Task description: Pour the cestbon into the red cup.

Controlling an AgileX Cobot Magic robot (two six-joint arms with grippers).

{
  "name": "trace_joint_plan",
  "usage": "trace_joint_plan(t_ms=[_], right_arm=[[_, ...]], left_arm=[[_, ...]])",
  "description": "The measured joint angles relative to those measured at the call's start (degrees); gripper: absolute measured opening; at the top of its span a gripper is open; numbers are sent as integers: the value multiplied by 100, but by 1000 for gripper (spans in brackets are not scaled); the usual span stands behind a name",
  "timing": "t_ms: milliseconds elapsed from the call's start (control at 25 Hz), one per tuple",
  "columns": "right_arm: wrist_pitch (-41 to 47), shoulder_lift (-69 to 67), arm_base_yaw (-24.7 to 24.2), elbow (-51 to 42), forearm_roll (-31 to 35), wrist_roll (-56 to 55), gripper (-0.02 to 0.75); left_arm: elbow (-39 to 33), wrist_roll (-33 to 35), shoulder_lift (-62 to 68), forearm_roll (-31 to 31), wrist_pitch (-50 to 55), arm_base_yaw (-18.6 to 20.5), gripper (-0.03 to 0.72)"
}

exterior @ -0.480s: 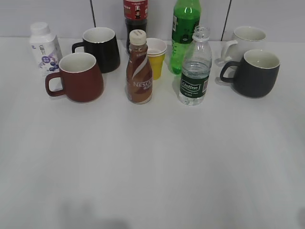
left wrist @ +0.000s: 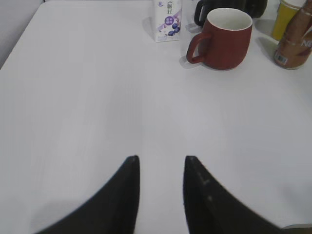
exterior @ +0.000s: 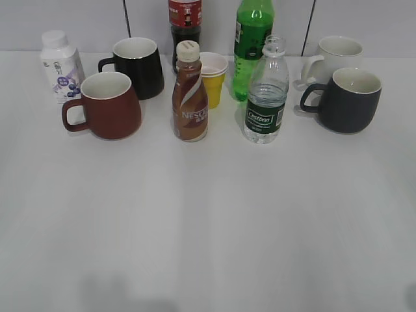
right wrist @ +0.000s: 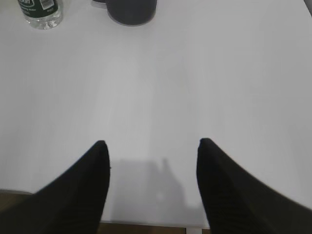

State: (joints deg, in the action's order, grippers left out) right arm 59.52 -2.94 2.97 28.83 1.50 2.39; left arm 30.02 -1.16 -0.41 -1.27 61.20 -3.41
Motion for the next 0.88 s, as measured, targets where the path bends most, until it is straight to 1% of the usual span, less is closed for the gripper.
trace_joint_plan(t_ms=[880], right_arm=[[0, 0, 0, 0, 0, 0, 429]], left_arm=[[0, 0, 0, 0, 0, 0, 237]])
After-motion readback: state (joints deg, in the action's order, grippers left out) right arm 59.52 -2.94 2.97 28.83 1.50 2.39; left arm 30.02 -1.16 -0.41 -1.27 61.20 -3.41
